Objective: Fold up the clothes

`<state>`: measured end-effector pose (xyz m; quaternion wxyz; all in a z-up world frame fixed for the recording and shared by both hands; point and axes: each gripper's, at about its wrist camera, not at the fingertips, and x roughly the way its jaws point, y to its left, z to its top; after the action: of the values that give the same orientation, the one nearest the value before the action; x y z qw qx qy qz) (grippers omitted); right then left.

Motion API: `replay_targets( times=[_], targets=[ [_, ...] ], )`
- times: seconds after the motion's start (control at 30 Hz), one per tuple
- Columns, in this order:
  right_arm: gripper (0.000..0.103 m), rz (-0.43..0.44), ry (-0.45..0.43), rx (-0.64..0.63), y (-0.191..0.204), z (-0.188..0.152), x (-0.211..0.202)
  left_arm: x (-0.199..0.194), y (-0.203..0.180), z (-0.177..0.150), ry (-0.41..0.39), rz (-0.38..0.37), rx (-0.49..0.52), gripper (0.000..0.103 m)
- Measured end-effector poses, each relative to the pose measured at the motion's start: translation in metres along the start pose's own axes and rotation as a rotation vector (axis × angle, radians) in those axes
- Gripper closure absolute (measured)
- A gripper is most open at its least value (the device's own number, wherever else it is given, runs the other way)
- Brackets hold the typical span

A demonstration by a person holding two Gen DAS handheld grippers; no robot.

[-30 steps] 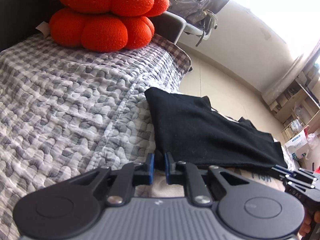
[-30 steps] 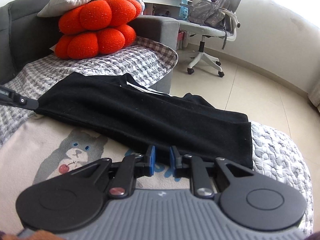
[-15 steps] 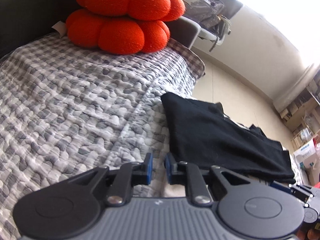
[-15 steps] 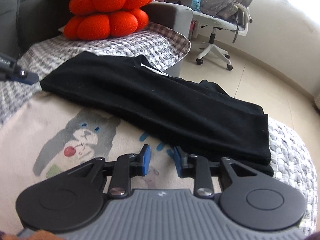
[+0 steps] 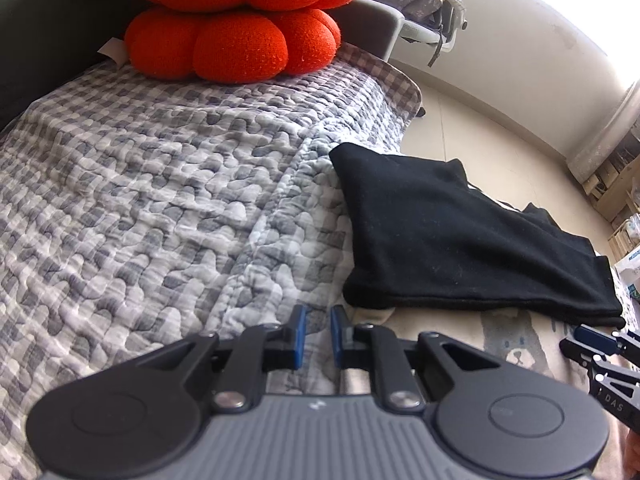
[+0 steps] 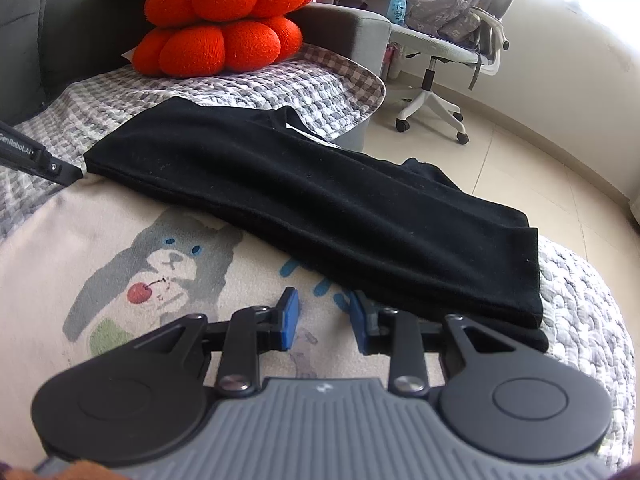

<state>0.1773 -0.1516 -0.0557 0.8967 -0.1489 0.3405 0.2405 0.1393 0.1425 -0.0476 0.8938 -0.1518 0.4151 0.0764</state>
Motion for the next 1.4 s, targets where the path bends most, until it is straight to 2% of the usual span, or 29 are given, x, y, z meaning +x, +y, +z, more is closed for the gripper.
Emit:
replay_targets(
  times=[0.17, 0.3, 0.57, 0.73, 0.87, 0.97, 1.03, 1.13, 1.4],
  targets=[
    [0.068, 0.016, -0.026, 0.008, -0.003, -0.006, -0.001, -0.005, -0.001, -0.001, -0.015, 0.020, -0.006, 0.090],
    [0.065, 0.035, 0.004, 0.048, -0.006, -0.010, -0.012, -0.013, -0.002, -0.003, -0.032, 0.039, -0.014, 0.090],
    [0.062, 0.045, 0.029, 0.038, -0.001, -0.033, -0.041, -0.034, -0.009, -0.016, -0.037, 0.019, -0.023, 0.090],
    [0.059, 0.053, 0.025, 0.040, -0.003, -0.049, -0.056, -0.043, -0.016, -0.033, -0.031, 0.019, 0.020, 0.090],
    [0.058, 0.015, 0.022, 0.033, -0.002, -0.061, -0.070, -0.039, -0.018, -0.053, 0.013, 0.012, 0.038, 0.090],
    [0.058, 0.000, 0.025, 0.079, -0.011, -0.071, -0.080, -0.045, -0.023, -0.061, -0.012, 0.013, 0.073, 0.090],
    [0.058, 0.003, 0.028, 0.119, -0.016, -0.080, -0.089, -0.048, -0.023, -0.066, -0.013, -0.004, 0.059, 0.090],
    [0.057, 0.006, 0.026, 0.155, -0.020, -0.095, -0.102, -0.051, -0.027, -0.076, -0.034, 0.011, 0.082, 0.090],
    [0.057, -0.026, 0.010, 0.176, -0.010, -0.121, -0.127, -0.068, -0.026, -0.099, -0.044, -0.005, 0.077, 0.090]
  ],
)
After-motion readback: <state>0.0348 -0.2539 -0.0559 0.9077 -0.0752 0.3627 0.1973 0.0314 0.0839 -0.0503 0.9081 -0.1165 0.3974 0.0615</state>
